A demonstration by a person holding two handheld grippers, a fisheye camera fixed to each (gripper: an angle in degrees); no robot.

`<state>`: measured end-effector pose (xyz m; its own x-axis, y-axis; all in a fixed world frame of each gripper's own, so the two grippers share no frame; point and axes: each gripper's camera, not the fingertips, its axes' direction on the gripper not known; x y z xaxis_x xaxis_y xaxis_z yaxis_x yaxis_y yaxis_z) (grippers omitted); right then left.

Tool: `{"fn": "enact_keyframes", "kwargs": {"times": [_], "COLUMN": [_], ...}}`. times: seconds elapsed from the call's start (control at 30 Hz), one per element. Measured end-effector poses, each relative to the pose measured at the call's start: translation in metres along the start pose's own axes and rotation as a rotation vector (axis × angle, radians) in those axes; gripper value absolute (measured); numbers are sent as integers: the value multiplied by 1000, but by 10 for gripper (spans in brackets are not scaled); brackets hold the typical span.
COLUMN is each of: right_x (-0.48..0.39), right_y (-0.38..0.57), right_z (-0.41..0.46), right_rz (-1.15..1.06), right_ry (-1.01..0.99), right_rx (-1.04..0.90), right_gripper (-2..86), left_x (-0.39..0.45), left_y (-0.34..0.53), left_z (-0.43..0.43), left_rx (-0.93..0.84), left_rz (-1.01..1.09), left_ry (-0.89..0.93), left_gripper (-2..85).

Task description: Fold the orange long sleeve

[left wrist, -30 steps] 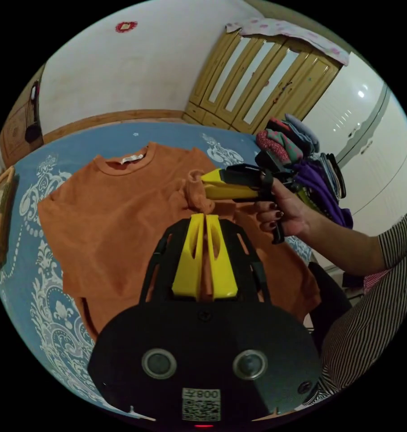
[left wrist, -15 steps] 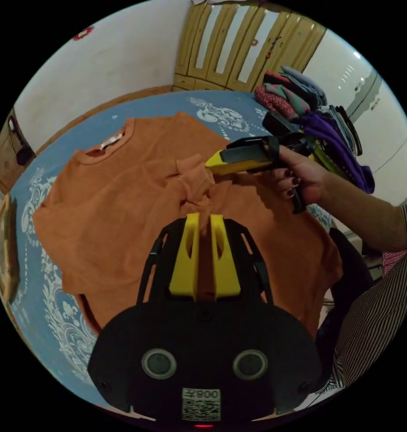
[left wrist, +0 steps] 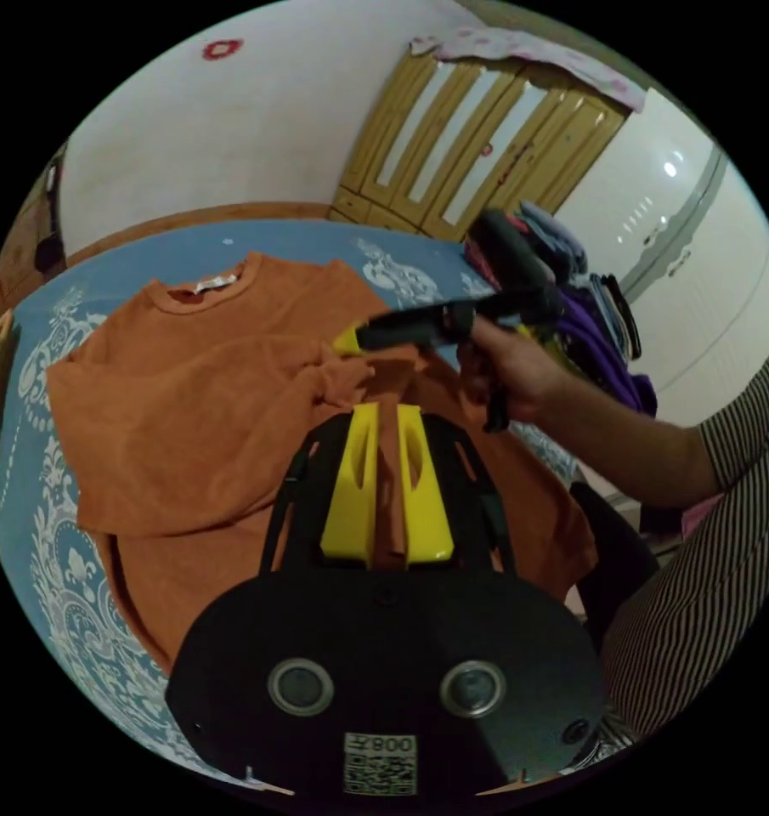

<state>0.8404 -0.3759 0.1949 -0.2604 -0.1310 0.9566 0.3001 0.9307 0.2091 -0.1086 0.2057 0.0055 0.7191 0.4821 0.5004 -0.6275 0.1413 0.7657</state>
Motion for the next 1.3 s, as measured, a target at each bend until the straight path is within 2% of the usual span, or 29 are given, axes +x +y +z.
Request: {"fn": "enact_keyframes", "kwargs": {"times": [0.1, 0.27, 0.47, 0.6, 0.67, 0.77, 0.97, 1.3], "right_x": [9, 15, -22, -30, -34, -42, -63, -68], "right_y": [5, 25, 20, 23, 29, 37, 40, 38], "right_z": [26, 45, 41, 72, 74, 70, 63, 60], "right_rz": [45, 97, -2, -41, -53, -49, -69, -49], "right_ry": [15, -29, 11, 43, 32, 24, 37, 198], "right_rx": [-96, -164, -138, -275, -281, -284, -243, -284], "right_gripper": [2, 1, 1, 1, 1, 1, 2, 0], "left_x": [-15, -42, -40, -47, -65, -83, -84, -85], "left_y": [1, 17, 28, 19, 17, 29, 43, 8], "left_z": [-1, 63, 27, -19, -17, 12, -5, -37], "left_rx": [65, -119, -5, 131, 87, -29, 27, 8], "left_rz": [-97, -170, -173, -192, -228, -261, -293, -267], "left_ry": [-52, 11, 38, -29, -82, -32, -25, -10], "left_gripper": [21, 7, 4, 2, 2, 2, 2, 2]}}
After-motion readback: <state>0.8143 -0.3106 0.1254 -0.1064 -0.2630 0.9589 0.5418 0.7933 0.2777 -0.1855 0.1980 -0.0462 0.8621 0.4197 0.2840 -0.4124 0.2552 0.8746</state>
